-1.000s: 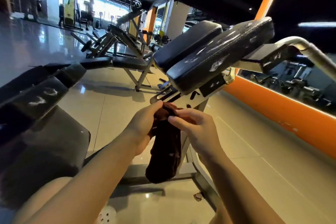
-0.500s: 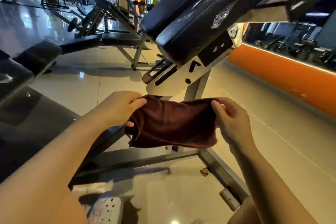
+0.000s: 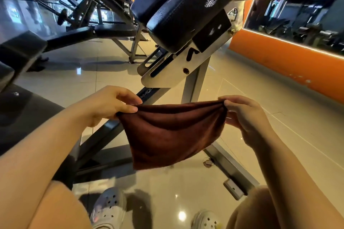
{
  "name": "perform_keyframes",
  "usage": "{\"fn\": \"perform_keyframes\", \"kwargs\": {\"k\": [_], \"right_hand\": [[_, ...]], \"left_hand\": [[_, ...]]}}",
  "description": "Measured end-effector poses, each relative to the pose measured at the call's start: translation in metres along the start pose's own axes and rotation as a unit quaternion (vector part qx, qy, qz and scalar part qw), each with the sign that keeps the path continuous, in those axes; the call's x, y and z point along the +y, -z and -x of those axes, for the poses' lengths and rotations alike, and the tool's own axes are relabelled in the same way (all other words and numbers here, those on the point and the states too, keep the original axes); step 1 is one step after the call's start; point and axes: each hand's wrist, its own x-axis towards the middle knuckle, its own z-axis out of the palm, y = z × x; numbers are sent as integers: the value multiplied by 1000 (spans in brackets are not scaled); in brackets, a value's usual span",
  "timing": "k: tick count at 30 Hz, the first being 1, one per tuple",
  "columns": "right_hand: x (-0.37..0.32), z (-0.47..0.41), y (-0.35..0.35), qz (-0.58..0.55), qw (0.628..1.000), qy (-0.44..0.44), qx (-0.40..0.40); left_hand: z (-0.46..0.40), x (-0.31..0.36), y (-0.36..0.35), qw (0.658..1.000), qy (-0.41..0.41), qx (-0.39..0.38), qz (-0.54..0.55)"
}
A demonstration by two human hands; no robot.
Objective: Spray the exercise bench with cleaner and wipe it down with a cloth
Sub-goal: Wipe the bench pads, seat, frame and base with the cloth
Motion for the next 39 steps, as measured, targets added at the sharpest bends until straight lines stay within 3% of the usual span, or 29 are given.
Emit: {"fn": "perform_keyframes", "kwargs": {"k": [5, 7, 10, 14, 16, 21, 24, 28, 31, 39], "right_hand": [[2, 2, 4, 4, 999, -32, 4], [3, 3, 7, 13, 999, -30, 1], [4, 5, 10, 36, 999, -16, -19], [4, 9, 7, 82, 996, -6, -43], [7, 10, 4, 129, 991, 13, -19], [7, 10, 4, 140, 989, 39, 2], [4, 10, 6, 127, 991, 34, -3], [7, 8, 10, 132, 991, 10, -9], [9, 8, 12, 133, 991, 13, -27], [13, 10, 12, 269, 960, 66, 25]], "left_hand": [[12, 7, 4, 993, 50, -64, 89], [16, 5, 1, 997, 39, -54, 26], [17, 2, -5, 995, -8, 23, -98], [18, 0, -4, 993, -41, 51, -103], [18, -1, -1, 992, -46, 49, -107], [18, 2, -5, 996, -46, 65, 33], [17, 5, -2, 997, -23, 31, 74], [20, 2, -2, 995, -14, -15, -94], [18, 1, -12, 966, -35, 1, -257], [16, 3, -10, 973, -85, 32, -210]]}}
